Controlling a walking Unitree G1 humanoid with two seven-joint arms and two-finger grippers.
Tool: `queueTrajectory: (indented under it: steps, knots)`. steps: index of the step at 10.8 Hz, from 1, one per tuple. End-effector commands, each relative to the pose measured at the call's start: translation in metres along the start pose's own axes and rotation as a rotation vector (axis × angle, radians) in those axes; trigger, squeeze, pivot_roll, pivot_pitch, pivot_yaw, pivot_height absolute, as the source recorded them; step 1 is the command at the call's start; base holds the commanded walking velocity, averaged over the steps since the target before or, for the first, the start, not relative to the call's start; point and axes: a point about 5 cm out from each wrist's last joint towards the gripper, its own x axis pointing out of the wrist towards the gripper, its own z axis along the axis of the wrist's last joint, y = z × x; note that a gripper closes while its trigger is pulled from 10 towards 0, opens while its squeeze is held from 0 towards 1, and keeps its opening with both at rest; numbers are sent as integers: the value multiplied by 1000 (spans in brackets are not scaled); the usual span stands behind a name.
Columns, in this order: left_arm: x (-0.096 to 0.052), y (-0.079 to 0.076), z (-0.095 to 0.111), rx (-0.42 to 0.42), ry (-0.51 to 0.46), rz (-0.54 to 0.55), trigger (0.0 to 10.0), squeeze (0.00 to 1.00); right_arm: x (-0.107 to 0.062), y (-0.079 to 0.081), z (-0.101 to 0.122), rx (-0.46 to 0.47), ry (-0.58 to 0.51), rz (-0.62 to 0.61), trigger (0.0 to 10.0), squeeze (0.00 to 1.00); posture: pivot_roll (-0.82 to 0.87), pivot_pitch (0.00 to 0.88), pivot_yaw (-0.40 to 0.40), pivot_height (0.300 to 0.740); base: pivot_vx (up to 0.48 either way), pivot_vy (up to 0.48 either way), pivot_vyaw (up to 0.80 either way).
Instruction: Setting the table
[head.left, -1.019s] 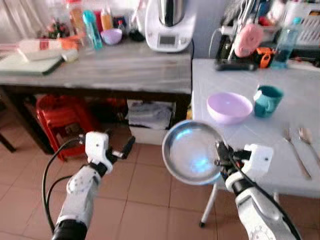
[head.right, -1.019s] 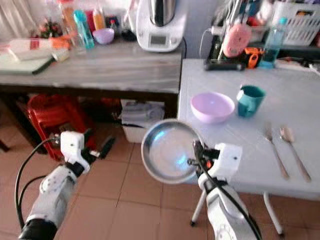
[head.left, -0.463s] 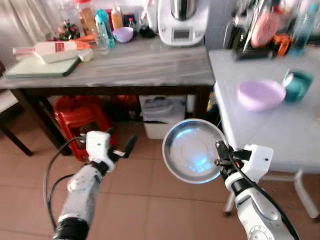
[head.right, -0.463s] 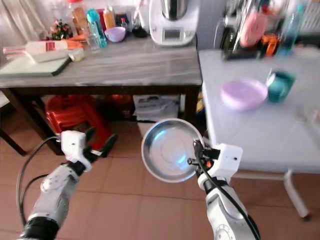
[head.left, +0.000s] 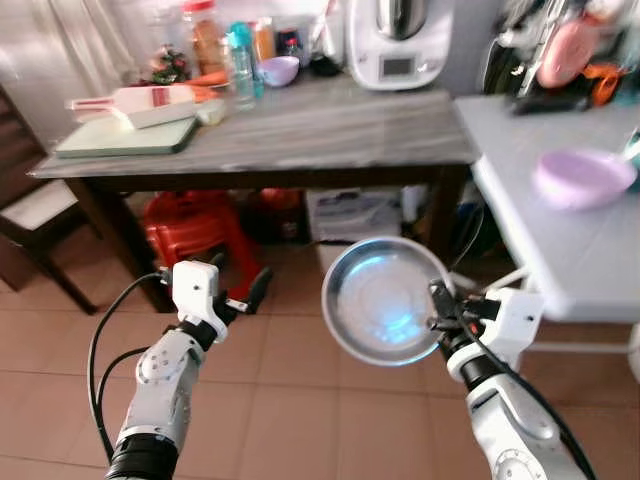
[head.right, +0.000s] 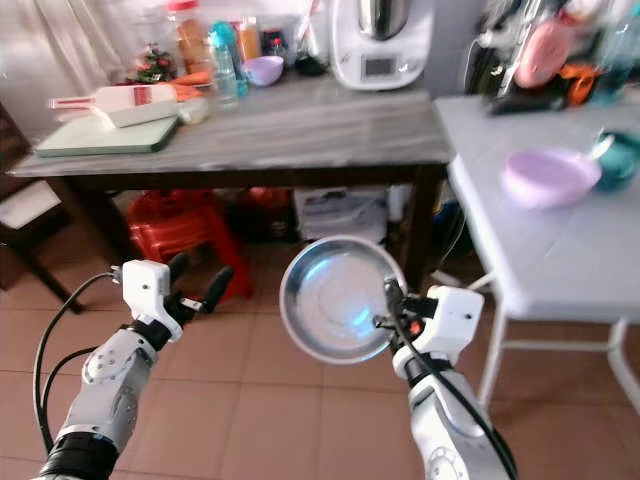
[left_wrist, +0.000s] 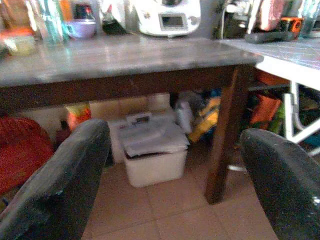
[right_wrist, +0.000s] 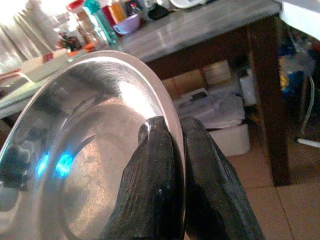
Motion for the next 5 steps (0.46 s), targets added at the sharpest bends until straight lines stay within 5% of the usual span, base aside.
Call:
queueTrajectory:
  steps: [1, 3, 5]
  knots:
    - [5, -3, 5, 17, -9, -20, 10000, 0, 0, -2, 5, -4, -23, -8, 10000, 0, -18, 0, 96, 740, 0, 472, 0]
    - [5, -4, 4, 19, -6, -16, 10000, 0, -1, -2, 6, -16, -30, -9, 10000, 0, -20, 0, 94, 740, 0, 474, 0]
    - [1, -3, -1, 30, 10, 16, 10000, 0, -2, -4, 6, -20, -29, -13, 10000, 0, -19, 0, 91, 740, 0, 0, 0]
